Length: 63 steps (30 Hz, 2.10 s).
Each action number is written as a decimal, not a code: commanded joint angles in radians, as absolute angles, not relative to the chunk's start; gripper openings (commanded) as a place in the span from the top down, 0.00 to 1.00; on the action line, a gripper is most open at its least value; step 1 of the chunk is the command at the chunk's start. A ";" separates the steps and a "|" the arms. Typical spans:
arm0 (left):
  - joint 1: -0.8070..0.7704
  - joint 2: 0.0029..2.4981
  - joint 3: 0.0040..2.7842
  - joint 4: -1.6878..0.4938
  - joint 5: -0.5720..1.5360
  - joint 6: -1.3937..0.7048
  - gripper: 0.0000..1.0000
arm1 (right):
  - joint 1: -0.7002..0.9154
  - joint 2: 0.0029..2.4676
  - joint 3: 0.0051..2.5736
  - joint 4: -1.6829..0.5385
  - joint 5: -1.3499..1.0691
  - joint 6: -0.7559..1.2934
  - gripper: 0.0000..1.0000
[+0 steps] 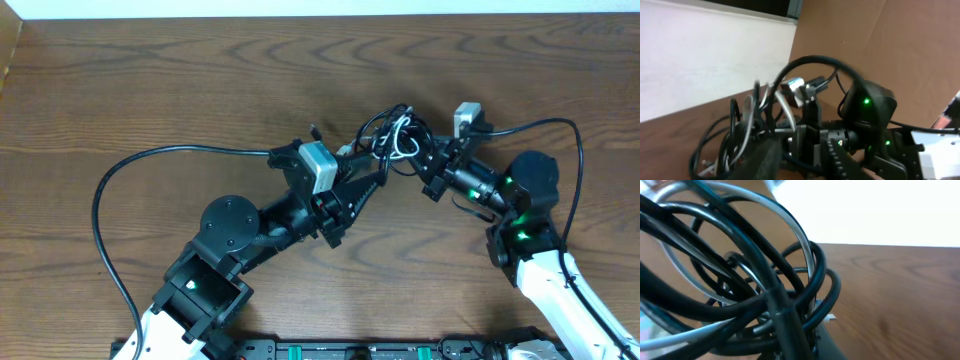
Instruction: Untangle cables
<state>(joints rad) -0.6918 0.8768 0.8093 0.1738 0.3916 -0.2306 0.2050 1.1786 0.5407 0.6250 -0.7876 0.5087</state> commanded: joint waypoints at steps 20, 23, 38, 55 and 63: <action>-0.697 0.971 0.822 0.157 0.215 -0.217 0.59 | 0.200 1.180 0.548 0.781 -0.972 0.593 0.98; -0.697 0.985 0.822 0.157 0.215 -0.217 0.56 | 0.200 1.180 0.548 0.799 -0.985 0.593 0.96; -0.697 0.952 0.822 0.162 0.296 -0.218 0.55 | 0.150 1.180 0.548 0.761 -0.988 0.587 0.99; -0.697 0.868 0.822 0.066 0.183 -0.123 0.28 | 0.077 1.180 0.548 0.842 -1.148 0.591 0.94; -0.697 0.884 0.822 0.056 0.144 -0.086 0.16 | 0.077 1.180 0.548 0.992 -1.252 0.617 0.83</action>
